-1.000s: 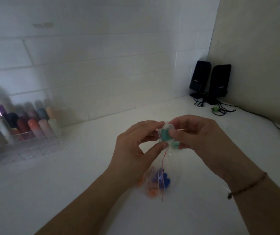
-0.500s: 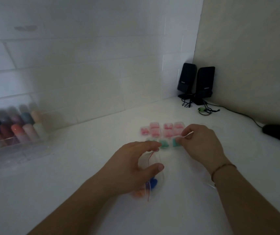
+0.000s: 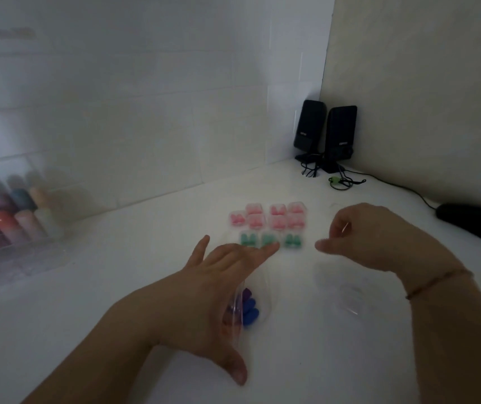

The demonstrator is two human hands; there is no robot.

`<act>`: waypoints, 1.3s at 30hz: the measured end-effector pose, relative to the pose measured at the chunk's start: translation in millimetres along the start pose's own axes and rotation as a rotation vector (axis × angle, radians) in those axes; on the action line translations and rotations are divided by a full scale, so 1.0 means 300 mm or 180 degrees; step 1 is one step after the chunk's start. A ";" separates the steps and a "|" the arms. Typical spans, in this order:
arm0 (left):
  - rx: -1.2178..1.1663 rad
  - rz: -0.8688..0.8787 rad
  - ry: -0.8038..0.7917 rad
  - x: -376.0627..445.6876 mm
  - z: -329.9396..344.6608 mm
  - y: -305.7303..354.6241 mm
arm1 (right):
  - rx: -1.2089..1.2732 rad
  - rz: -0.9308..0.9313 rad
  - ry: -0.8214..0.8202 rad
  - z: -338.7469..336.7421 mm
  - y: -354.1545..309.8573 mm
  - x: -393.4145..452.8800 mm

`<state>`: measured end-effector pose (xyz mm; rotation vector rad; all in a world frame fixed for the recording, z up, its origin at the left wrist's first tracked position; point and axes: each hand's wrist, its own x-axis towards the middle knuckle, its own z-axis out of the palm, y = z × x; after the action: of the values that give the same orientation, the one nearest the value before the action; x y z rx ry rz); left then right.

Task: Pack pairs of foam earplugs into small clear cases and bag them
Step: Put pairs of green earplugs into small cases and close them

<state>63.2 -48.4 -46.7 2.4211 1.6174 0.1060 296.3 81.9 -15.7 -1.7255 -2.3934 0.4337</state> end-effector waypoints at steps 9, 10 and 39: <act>-0.0590 -0.0209 0.0671 0.029 0.023 -0.046 | -0.0559 -0.0160 -0.0868 0.024 -0.022 -0.019; -0.0693 -0.0235 0.0805 0.034 0.020 -0.049 | -0.0596 -0.0182 -0.0884 0.028 -0.023 -0.018; -0.2819 -0.1278 0.1605 -0.021 -0.019 -0.220 | 0.0439 -0.1492 0.1100 0.134 -0.201 -0.037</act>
<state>0.0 -29.3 -55.8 1.4277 1.6838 1.1549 233.8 48.1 -33.9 -1.0317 -2.3381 0.2040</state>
